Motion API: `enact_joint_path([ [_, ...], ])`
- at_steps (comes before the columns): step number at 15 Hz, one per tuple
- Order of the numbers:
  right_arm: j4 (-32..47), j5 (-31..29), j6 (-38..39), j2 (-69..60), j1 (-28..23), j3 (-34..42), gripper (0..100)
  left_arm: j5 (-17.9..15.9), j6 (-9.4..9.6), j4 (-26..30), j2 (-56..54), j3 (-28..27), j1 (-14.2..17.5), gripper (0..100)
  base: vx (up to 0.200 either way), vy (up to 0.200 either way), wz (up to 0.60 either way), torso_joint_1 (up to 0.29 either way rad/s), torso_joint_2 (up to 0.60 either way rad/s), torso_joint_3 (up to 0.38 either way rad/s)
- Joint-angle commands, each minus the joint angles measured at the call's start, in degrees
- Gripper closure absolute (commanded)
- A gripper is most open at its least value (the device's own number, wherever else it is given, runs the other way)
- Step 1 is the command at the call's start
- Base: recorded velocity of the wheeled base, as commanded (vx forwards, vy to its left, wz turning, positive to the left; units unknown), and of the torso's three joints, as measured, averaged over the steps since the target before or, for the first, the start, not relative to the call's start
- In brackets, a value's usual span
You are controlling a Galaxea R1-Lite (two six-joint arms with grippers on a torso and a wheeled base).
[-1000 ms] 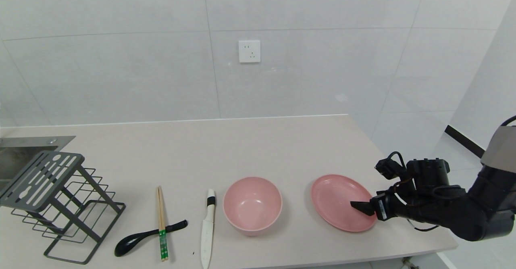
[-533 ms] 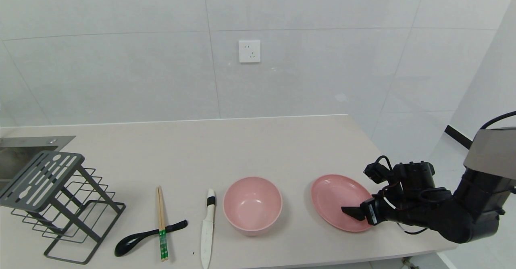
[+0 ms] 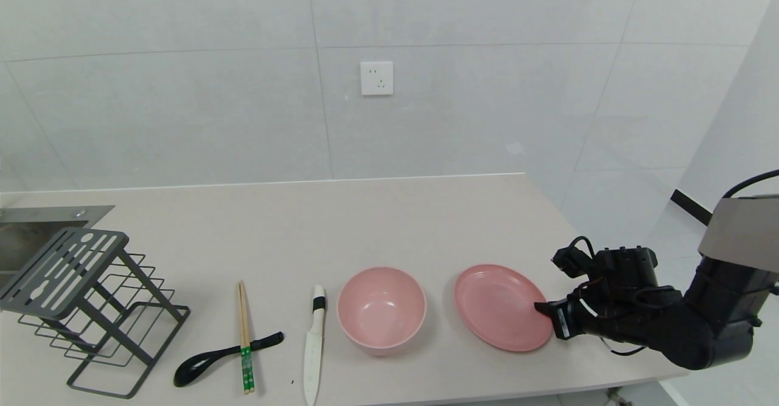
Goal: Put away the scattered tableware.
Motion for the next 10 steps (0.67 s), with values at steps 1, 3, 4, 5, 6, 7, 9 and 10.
enact_joint_path([
  [1, 0.4, -0.3, 0.0, -0.2, -1.1, 0.2, 100, 0.0, -0.01, 0.0, 0.1, 0.0, 0.0, 0, 0.0, 0.0, 0.0, 0.0, 0.0, 0.0],
  [3, -4.6, 0.8, 0.4, -2.4, -2.2, 0.2, 100, -0.1, -0.01, 0.0, 0.1, 0.0, 0.0, 0, 0.0, 0.0, 0.0, 0.0, 0.0, 0.0],
  [4, -6.9, 2.3, 1.5, -2.8, -2.3, 0.4, 100, -0.1, -0.01, 0.0, 0.1, 0.0, 0.0, 0, 0.0, 0.0, 0.0, 0.0, 0.0, 0.0],
  [5, -8.7, 2.8, 3.5, -3.2, -2.2, 0.4, 100, -0.1, -0.01, 0.0, 0.1, 0.0, 0.0, 0, 0.0, 0.0, 0.0, 0.0, 0.0, 0.0],
  [6, -11.7, 2.8, 6.1, -3.5, -2.1, 0.4, 100, -0.1, -0.01, 0.0, 0.1, 0.0, 0.0, 0, 0.0, 0.0, 0.0, 0.0, 0.0, 0.0],
  [7, -13.8, 2.8, 7.7, -3.5, -2.0, 0.5, 100, -0.1, -0.01, 0.0, 0.1, 0.0, 0.0, 0, 0.0, 0.0, 0.0, 0.0, 0.0, 0.0],
  [9, -25.7, 2.7, 12.7, -3.4, -1.6, 3.3, 100, 0.0, -0.1, 0.0, 0.1, 0.0, 0.0, 0, 0.0, 0.0, 0.0, 0.0, 0.0, 0.0],
  [10, -31.5, 2.7, 14.6, -3.4, -1.6, 4.7, 100, -0.1, -0.1, 0.0, 0.1, 0.0, 0.0, 0, 0.0, 0.0, 0.0, 0.0, 0.0, 0.0],
])
